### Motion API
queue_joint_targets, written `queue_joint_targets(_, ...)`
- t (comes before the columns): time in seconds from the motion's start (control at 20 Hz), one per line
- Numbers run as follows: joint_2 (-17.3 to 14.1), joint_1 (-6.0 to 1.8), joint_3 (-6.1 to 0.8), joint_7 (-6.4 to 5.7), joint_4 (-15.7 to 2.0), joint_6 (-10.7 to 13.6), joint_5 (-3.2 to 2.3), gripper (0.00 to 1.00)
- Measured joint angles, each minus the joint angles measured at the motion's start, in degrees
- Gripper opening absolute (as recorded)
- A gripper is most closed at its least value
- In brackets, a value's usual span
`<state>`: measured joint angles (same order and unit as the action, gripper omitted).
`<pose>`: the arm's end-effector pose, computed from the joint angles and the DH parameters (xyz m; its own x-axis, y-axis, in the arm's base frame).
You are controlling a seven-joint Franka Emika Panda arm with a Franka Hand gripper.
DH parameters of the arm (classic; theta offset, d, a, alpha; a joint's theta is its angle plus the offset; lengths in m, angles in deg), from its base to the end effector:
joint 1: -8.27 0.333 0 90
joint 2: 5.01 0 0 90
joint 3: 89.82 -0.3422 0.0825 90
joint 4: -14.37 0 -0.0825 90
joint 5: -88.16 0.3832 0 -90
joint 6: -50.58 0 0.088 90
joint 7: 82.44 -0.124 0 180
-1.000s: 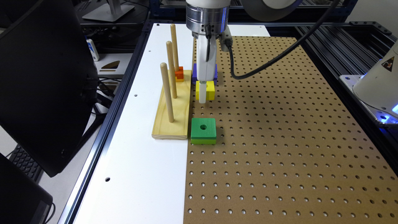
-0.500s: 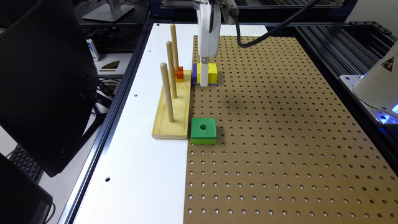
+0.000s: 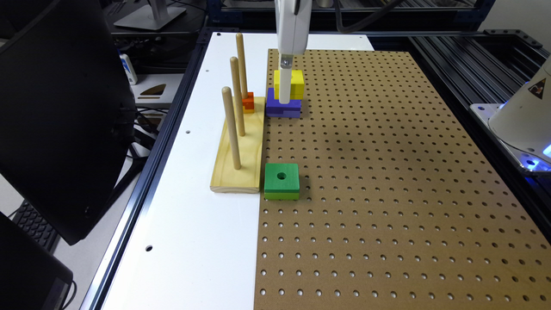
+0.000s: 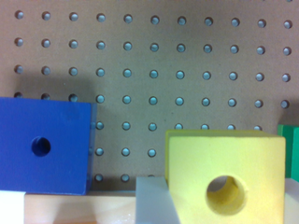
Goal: Pick up yellow block.
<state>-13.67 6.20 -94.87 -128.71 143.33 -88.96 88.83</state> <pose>0.5437 0.0282 0.3108 0.7209 -0.6930 0.0082 -0.6923 -0.7206 -0.0391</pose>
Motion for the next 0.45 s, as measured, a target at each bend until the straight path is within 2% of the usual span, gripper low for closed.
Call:
queue_joint_targets(0.1,0.76,0.00,0.00,0.00,-0.03,0.47,0.00,0.00)
queue_joint_targets(0.35,4.52,0.00,-0.03,0.00,-0.06,4.07,0.03,0.00)
queue_joint_targets(0.45,4.89,0.00,-0.04,0.00,-0.05,4.42,0.03,0.00)
